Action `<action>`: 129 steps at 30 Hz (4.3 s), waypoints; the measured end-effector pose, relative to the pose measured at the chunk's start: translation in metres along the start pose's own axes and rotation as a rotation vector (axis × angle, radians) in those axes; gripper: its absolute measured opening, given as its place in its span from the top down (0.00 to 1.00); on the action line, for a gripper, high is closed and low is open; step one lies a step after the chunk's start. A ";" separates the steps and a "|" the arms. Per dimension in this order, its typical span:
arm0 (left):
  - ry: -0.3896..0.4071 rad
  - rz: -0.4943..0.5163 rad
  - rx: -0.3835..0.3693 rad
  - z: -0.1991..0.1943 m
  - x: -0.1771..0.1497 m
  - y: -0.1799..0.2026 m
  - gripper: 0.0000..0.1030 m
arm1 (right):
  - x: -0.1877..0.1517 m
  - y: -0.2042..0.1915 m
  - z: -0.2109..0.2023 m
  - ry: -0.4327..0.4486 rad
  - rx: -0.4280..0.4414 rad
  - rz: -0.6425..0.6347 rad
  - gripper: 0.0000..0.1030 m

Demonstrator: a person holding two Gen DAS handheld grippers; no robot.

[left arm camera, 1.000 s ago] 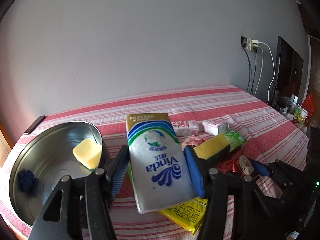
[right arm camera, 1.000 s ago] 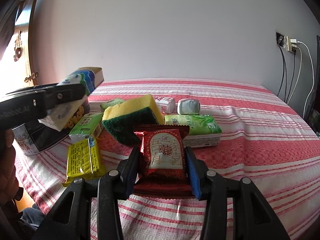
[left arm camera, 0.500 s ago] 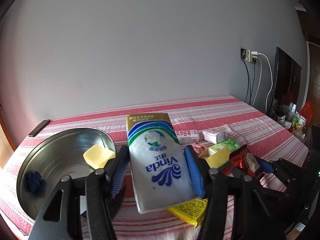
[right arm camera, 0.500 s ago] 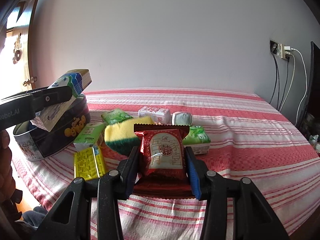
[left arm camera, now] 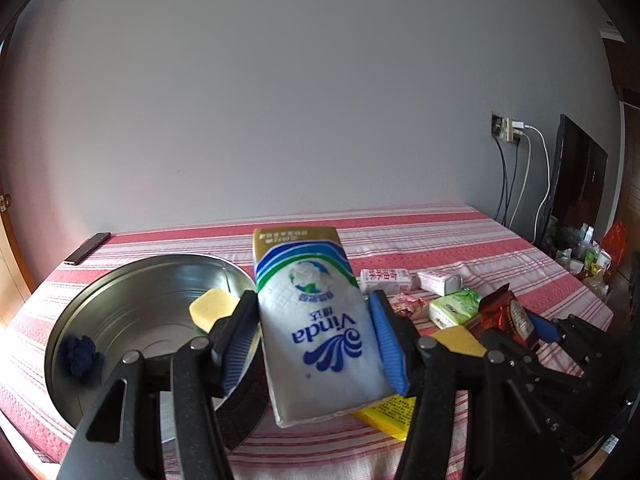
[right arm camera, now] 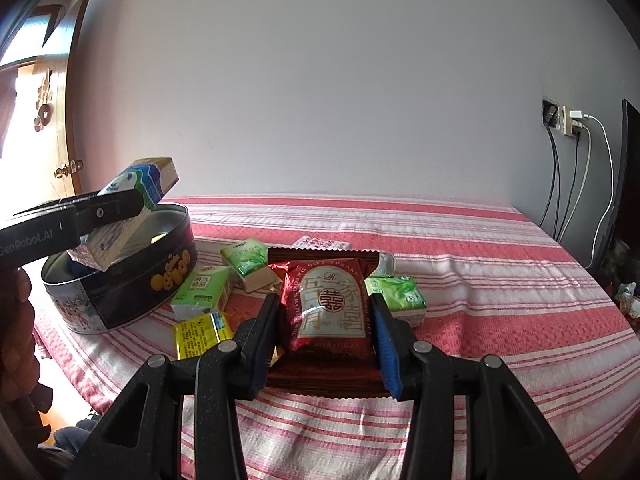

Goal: Organize objects
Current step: 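Carry the Vinda pack in the left gripper while the right carries the red packet over the tin, then open both grippers to drop the Vinda pack and red packet into the tin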

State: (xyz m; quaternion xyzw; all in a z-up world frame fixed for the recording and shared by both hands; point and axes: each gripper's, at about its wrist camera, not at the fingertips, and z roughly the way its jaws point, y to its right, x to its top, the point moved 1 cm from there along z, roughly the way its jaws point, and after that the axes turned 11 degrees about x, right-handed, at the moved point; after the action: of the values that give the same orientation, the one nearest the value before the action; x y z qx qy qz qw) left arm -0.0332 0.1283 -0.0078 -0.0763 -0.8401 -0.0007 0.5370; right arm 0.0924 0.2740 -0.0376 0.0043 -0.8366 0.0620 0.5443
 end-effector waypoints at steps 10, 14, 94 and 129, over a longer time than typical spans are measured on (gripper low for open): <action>0.000 -0.043 0.018 -0.005 -0.003 -0.029 0.45 | 0.014 -0.017 0.002 0.033 0.042 -0.036 0.54; 0.000 -0.057 0.033 -0.006 -0.003 -0.040 0.45 | 0.021 -0.028 0.006 0.038 0.071 -0.055 0.54; -0.277 -0.177 0.273 0.093 -0.027 -0.211 0.45 | 0.082 -0.190 0.213 -0.350 0.385 -0.190 0.54; -0.213 -0.196 0.315 0.061 -0.025 -0.201 0.01 | 0.078 -0.181 0.179 -0.278 0.331 -0.160 0.36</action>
State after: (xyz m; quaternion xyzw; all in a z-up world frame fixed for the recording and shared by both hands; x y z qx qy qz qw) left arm -0.1043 -0.0683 -0.0398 0.0908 -0.8853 0.0866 0.4478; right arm -0.0884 0.0796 -0.0203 0.1683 -0.8790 0.1538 0.4188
